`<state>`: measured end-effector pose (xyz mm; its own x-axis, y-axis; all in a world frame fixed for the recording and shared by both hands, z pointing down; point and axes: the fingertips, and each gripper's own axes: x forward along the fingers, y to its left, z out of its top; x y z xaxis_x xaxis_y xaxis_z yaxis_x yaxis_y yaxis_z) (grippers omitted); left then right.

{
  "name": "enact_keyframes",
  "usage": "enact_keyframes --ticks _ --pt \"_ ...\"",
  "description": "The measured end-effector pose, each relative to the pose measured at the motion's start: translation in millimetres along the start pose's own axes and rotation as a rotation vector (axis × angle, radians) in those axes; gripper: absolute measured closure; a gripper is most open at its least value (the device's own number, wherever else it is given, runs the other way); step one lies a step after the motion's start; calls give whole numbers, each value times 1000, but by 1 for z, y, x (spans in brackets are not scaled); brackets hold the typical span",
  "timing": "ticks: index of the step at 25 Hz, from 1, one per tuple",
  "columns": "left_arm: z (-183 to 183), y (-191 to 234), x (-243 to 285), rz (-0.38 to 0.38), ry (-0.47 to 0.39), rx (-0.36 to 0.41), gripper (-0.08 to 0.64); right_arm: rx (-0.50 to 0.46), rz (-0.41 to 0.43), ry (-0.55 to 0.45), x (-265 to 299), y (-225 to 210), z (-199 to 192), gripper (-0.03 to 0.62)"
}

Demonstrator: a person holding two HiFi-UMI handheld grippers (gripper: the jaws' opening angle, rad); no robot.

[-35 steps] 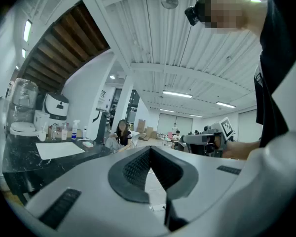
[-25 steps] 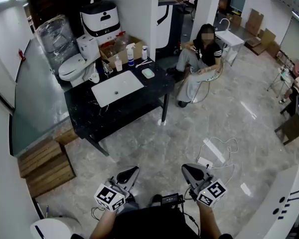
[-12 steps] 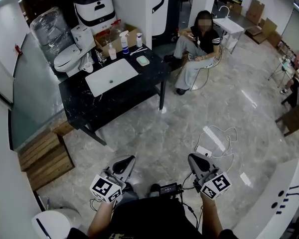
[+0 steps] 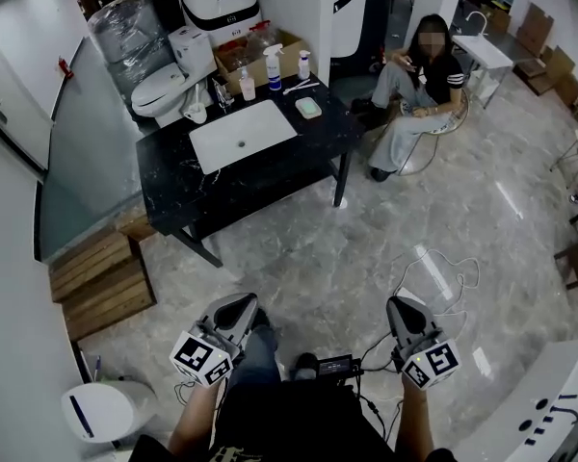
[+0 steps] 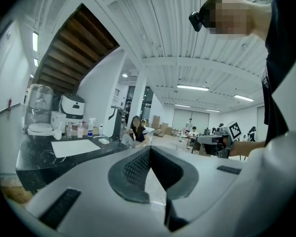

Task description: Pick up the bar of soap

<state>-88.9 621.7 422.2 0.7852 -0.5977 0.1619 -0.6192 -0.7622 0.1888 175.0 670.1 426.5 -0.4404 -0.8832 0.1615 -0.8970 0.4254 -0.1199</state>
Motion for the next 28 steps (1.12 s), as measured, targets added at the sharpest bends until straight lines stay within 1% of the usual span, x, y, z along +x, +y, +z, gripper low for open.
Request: enact_keyframes --ticks 2,4,9,12,16,20,23,27,28 --pt "1 20 11 12 -2 -6 552 -3 -1 14 19 -10 -4 584" --pt "3 40 27 7 -9 -13 552 -7 -8 24 39 -18 -3 584" --pt "15 92 80 -57 -28 -32 552 -25 -47 33 94 -40 16 584" --pt "35 127 110 -100 -47 -42 552 -33 -76 48 133 -52 33 584" --pt "59 183 137 -138 -60 -38 552 -44 -88 50 194 -58 57 584" --pt "73 243 155 -138 -56 -44 552 -31 -93 54 255 -63 66 584" --pt "75 283 163 -127 -52 -62 552 -33 -90 64 291 -62 72 584" --pt "79 319 180 -131 -38 -91 552 -37 -107 95 322 -69 76 584" --pt "80 325 184 -136 -38 -113 552 -33 -110 104 328 -72 75 584"
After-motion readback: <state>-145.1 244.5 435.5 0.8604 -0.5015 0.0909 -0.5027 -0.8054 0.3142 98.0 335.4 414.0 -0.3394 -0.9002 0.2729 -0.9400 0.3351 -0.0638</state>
